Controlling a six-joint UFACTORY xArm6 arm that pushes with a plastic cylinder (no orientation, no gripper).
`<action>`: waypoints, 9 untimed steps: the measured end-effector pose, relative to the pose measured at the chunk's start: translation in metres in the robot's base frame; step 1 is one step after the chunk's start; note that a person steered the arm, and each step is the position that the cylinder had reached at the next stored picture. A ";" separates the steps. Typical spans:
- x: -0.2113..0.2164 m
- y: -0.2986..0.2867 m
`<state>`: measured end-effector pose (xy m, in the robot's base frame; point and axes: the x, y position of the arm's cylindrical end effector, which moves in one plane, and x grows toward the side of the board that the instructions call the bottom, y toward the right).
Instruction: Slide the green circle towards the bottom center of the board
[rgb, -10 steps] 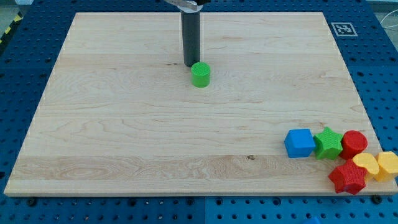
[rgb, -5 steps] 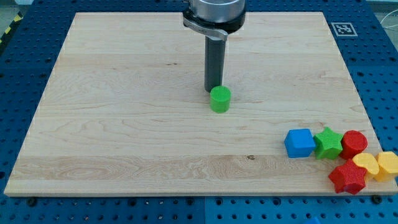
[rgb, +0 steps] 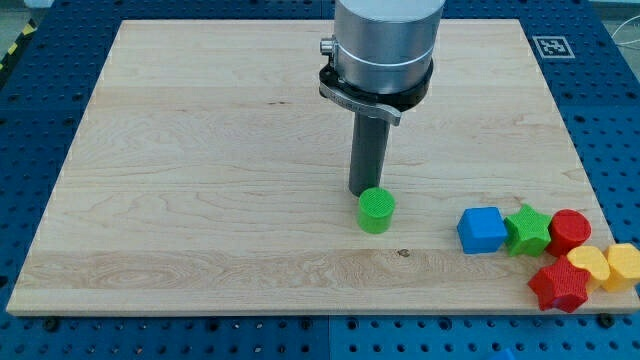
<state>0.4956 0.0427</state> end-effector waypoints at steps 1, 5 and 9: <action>0.000 0.000; 0.012 0.010; 0.032 0.029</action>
<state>0.5278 0.0721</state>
